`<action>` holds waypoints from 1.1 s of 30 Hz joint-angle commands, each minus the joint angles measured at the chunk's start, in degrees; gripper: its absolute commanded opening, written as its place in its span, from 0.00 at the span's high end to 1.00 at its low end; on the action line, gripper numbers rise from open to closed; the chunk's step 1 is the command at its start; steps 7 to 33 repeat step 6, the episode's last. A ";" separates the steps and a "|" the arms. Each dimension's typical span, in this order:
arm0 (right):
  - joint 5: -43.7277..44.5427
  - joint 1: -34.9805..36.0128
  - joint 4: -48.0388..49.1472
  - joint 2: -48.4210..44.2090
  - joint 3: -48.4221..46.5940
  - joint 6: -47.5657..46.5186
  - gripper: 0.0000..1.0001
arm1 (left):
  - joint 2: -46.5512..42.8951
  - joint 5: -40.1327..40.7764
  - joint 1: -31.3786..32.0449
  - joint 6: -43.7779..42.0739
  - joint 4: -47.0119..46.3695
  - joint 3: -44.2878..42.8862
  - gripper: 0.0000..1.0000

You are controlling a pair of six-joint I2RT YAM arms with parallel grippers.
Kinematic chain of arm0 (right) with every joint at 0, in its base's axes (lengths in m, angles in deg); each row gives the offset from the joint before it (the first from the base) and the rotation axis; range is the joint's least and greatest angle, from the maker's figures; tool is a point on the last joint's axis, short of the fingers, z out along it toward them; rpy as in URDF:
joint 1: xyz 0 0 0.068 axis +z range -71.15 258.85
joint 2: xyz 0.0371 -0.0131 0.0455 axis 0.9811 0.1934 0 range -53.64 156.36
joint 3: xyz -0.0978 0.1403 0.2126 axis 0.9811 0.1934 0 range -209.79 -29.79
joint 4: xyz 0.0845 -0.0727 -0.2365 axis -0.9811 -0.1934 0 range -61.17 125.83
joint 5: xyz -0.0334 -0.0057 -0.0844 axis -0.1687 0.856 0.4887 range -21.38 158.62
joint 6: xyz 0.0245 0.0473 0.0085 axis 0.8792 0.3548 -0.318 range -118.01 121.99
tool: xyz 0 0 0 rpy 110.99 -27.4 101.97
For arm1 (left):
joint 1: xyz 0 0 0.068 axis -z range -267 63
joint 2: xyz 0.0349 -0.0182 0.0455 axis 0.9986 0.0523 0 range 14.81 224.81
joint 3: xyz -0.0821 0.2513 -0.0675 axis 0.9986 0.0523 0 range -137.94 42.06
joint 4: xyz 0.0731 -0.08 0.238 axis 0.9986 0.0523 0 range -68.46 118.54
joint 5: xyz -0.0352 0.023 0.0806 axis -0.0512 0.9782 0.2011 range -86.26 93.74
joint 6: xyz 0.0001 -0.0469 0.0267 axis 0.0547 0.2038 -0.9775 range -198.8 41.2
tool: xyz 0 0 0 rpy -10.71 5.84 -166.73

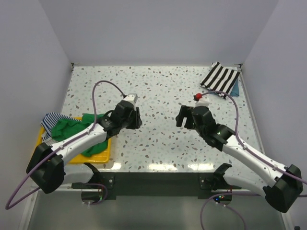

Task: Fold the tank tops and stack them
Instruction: Neatly place the folded tank top to the corner

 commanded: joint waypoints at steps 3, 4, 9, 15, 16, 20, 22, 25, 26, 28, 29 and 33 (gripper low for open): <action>4.26 0.05 -4.71 -5.17 0.60 -0.97 0.16 | -2.44 3.23 1.74 1.17 -5.31 -0.47 0.64; 4.79 0.13 -5.24 -5.61 0.42 -0.89 0.16 | -2.53 3.14 1.74 1.17 -5.04 -0.73 0.64; 5.23 0.05 -5.68 -6.05 0.51 -0.71 0.15 | -2.70 3.14 1.74 1.00 -4.43 -1.00 0.64; 5.23 0.05 -5.68 -6.05 0.51 -0.71 0.15 | -2.70 3.14 1.74 1.00 -4.43 -1.00 0.64; 5.23 0.05 -5.68 -6.05 0.51 -0.71 0.15 | -2.70 3.14 1.74 1.00 -4.43 -1.00 0.64; 5.23 0.05 -5.68 -6.05 0.51 -0.71 0.15 | -2.70 3.14 1.74 1.00 -4.43 -1.00 0.64; 5.23 0.05 -5.68 -6.05 0.51 -0.71 0.15 | -2.70 3.14 1.74 1.00 -4.43 -1.00 0.64; 5.23 0.05 -5.68 -6.05 0.51 -0.71 0.15 | -2.70 3.14 1.74 1.00 -4.43 -1.00 0.64; 5.23 0.05 -5.68 -6.05 0.51 -0.71 0.15 | -2.70 3.14 1.74 1.00 -4.43 -1.00 0.64; 5.23 0.05 -5.68 -6.05 0.51 -0.71 0.15 | -2.70 3.14 1.74 1.00 -4.43 -1.00 0.64; 5.23 0.05 -5.68 -6.05 0.51 -0.71 0.15 | -2.70 3.14 1.74 1.00 -4.43 -1.00 0.64; 5.23 0.05 -5.68 -6.05 0.51 -0.71 0.15 | -2.70 3.14 1.74 1.00 -4.43 -1.00 0.64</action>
